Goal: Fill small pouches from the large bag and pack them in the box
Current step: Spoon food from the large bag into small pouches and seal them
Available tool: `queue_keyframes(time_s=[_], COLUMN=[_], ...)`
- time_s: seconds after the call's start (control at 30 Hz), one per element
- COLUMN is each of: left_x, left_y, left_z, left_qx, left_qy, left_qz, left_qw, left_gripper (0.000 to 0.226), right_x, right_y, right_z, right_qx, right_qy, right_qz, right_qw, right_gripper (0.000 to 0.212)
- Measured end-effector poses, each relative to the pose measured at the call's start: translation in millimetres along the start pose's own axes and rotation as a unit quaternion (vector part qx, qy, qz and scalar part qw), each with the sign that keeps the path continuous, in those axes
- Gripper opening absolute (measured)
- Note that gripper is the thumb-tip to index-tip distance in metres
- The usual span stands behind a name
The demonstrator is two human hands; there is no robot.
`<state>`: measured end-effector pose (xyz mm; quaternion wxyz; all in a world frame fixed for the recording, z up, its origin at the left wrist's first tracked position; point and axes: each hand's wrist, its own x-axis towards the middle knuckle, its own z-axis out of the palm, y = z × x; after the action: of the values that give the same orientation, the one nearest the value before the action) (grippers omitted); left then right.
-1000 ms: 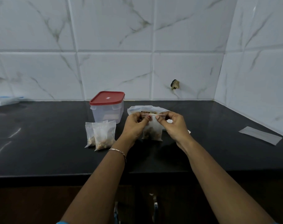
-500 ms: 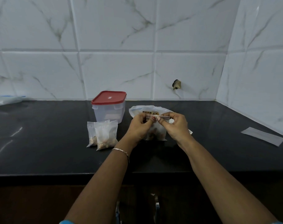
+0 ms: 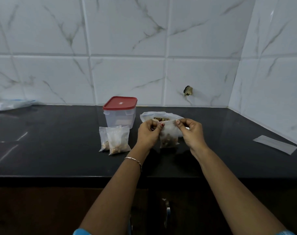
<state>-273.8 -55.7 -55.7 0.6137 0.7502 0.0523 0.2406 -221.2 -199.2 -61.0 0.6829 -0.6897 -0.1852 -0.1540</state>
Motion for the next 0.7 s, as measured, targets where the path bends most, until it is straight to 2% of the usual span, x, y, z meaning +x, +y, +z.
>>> queue_keyframes(time_s=[0.1, 0.2, 0.3, 0.4, 0.5, 0.6, 0.7], left_x=[-8, -17, -23, -31, -36, -38, -38], left_y=[8, 13, 7, 2, -4, -15, -22], left_z=[-17, -51, -91, -120, -135, -143, -145], left_qx=[0.009, 0.049, 0.091, 0.118, 0.09, 0.048, 0.064], left_qy=[0.019, 0.048, 0.093, 0.131, 0.144, 0.148, 0.132], left_qz=[0.006, 0.015, 0.021, 0.003, -0.028, -0.052, -0.052], left_qw=[1.0, 0.998, 0.991, 0.984, 0.985, 0.986, 0.988], left_gripper=[0.014, 0.007, 0.007, 0.009, 0.01, 0.006, 0.031], right_x=[-7, -18, -29, -39, -48, -55, -57], right_y=[-8, -19, -23, -23, -19, -12, -9], right_z=[13, 39, 74, 106, 125, 131, 131], right_qx=[0.019, 0.031, 0.002, -0.017, -0.025, -0.065, -0.128], right_qy=[-0.007, -0.03, -0.047, -0.096, -0.154, -0.219, -0.226], right_qz=[0.001, 0.003, 0.003, 0.017, 0.043, 0.041, 0.009], right_qw=[1.0, 0.999, 0.999, 0.995, 0.987, 0.973, 0.966], right_gripper=[0.011, 0.009, 0.013, 0.019, 0.026, 0.048, 0.061])
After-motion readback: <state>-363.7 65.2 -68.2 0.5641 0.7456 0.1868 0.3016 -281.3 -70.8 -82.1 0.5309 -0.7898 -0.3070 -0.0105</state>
